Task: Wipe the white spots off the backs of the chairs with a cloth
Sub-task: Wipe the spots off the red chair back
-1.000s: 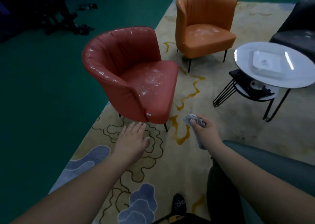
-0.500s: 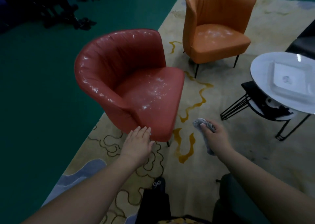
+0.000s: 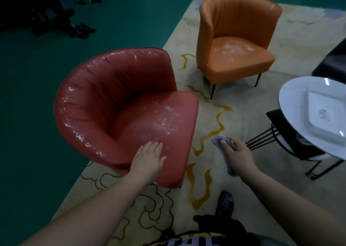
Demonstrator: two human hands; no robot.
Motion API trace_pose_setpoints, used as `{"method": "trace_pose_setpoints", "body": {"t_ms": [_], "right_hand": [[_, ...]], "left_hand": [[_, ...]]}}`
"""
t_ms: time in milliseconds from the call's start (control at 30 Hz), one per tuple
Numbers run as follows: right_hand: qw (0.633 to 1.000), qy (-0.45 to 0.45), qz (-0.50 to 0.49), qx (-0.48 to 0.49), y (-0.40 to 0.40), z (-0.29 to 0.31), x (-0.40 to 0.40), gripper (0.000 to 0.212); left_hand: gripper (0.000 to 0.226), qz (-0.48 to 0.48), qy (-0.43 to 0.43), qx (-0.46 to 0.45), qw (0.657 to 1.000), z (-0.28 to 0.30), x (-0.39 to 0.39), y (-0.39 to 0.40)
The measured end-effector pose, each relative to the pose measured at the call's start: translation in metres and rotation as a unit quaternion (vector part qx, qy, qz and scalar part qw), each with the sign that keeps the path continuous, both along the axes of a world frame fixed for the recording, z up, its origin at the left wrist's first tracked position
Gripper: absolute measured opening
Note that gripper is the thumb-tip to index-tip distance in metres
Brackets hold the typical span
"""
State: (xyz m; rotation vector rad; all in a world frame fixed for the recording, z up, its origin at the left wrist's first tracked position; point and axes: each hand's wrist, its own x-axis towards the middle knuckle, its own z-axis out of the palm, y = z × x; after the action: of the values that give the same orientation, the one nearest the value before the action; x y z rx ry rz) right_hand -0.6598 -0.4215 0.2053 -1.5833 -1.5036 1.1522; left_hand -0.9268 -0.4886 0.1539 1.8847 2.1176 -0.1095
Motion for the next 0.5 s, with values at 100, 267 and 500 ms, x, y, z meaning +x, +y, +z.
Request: {"method": "trace_pose_setpoints", "body": {"t_ms": [100,267,500], "right_hand": [[0.999,0.010,0.046,-0.016,0.059,-0.005,0.000,0.016],[0.988,0.012,0.151,-0.024,0.168,-0.002,-0.004,0.030],[0.968,0.004,0.247,-0.040,0.274,0.002,-0.021,0.040]], "left_hand": [[0.059,0.028,-0.006,0.013,1.000,-0.005,0.009,0.046],[0.057,0.115,-0.018,0.036,0.993,-0.007,0.031,0.122],[0.057,0.238,-0.050,0.033,0.969,-0.001,0.054,0.169]]}}
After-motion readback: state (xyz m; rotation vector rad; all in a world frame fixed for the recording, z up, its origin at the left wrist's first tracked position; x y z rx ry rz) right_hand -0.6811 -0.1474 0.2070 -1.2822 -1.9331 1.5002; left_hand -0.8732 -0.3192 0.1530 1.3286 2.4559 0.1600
